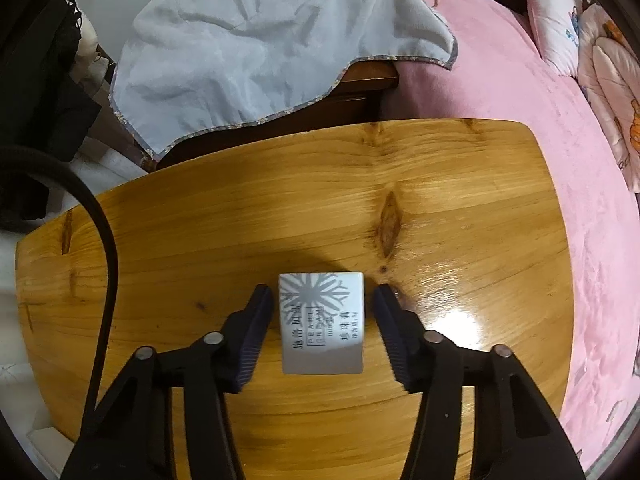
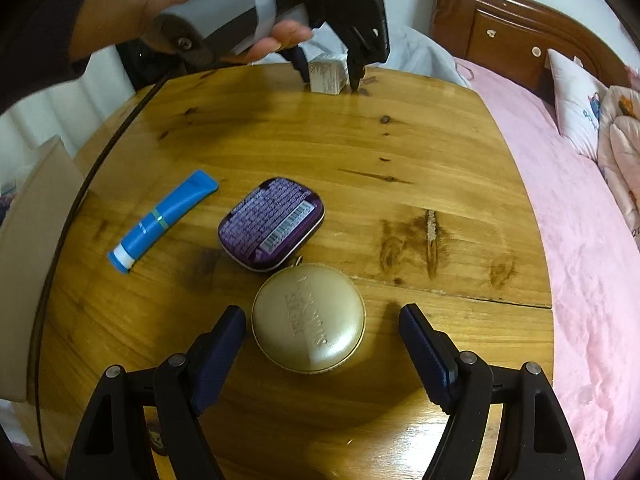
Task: Organize objects
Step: 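Grasp the small white box with the left tool while the right tool grasps the gold round tin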
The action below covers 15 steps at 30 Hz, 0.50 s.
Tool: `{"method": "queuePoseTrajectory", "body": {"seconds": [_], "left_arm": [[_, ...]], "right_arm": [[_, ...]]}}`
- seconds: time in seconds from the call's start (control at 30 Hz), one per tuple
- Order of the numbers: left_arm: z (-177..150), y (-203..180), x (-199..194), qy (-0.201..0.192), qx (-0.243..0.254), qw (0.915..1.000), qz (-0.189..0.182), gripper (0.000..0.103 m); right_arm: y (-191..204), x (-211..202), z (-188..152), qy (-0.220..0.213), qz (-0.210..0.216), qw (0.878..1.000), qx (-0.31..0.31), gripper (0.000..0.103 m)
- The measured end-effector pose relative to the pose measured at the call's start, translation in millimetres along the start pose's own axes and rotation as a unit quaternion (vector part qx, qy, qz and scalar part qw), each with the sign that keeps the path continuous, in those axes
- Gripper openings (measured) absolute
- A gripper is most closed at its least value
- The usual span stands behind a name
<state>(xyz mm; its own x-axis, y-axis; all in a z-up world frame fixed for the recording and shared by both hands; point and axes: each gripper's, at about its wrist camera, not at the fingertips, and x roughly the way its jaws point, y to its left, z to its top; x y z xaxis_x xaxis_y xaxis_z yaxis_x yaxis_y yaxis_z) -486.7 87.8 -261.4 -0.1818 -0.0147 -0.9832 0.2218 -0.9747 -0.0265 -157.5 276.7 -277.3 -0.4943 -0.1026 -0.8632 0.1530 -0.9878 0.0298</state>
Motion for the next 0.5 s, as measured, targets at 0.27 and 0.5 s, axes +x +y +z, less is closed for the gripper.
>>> {"method": "queuePoseTrajectory", "body": {"seconds": [0.27,0.5], "left_arm": [[-5.9,-1.1,-4.5,-0.006,-0.003,0.9998,-0.017,0.034],[-16.6,-3.8,-23.2,-0.021,0.003,0.9995,-0.024,0.034]], "right_arm": [[0.7,0.5,0.3,-0.005,-0.003,1.0,-0.002,0.071],[1.0,-2.5,6.3,0.003,0.007,1.0,0.004,0.055]]}}
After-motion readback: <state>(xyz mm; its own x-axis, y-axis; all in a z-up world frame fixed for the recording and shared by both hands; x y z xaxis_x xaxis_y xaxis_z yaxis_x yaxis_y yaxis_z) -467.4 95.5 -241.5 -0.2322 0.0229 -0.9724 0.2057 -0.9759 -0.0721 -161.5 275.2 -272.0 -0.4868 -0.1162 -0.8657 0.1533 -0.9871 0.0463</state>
